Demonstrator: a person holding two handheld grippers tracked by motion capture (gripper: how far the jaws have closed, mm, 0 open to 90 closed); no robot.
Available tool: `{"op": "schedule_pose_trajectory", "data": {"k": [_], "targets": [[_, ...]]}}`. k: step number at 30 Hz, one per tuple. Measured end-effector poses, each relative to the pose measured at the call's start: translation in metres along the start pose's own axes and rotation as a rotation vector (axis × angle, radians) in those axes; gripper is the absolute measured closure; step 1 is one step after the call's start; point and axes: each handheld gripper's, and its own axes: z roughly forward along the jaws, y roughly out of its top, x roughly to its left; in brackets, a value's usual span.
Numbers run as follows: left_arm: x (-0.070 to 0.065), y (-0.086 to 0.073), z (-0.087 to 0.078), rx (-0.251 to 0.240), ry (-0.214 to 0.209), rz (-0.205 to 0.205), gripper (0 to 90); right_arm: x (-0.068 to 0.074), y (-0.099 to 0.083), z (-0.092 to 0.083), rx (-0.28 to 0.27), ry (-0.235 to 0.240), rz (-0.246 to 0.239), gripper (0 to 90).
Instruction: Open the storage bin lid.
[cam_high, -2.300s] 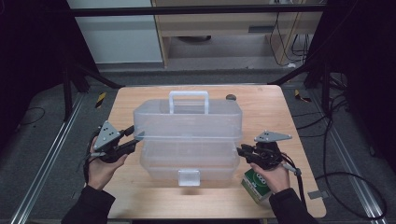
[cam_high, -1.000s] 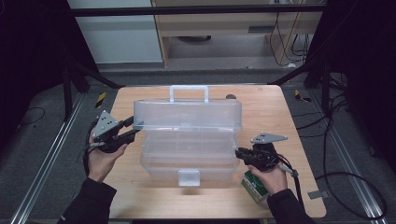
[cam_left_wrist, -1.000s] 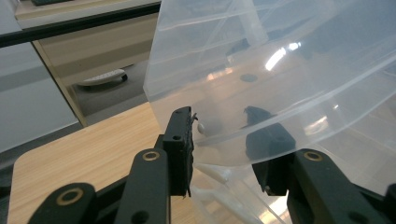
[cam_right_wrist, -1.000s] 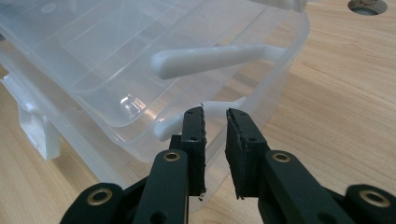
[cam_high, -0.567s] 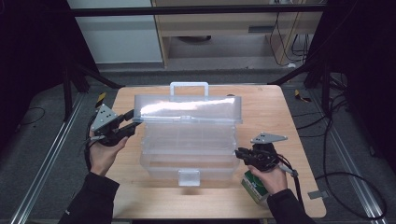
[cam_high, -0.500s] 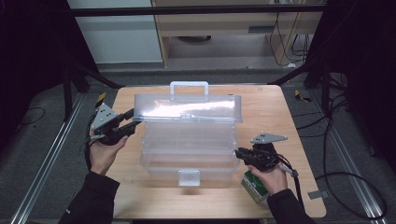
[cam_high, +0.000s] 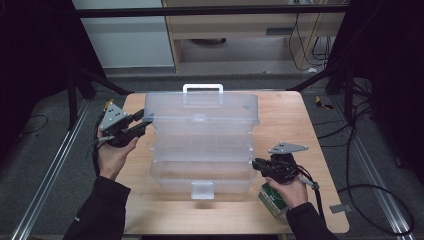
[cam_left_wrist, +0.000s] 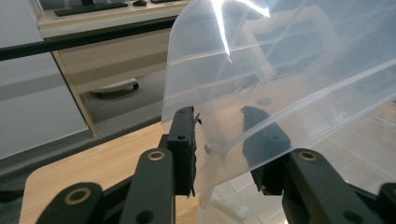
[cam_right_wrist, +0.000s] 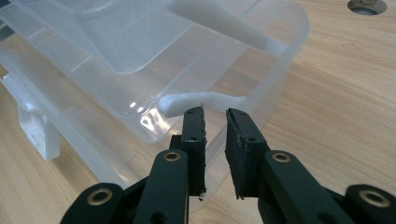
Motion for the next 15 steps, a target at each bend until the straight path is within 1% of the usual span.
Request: {"op": "schedule_pose_trajectory", "data": {"k": [9, 15], "targets": [[0.004, 0.0046, 0.0055, 0.009, 0.011, -0.005, 67.5, 0.0, 0.0001, 0.0, 0.001, 0.0, -0.001, 77.7], [0.006, 0.0078, 0.0105, 0.018, 0.029, -0.003, 70.3, -0.0001, 0.0001, 0.0, 0.001, 0.001, 0.0, 77.7]]}}
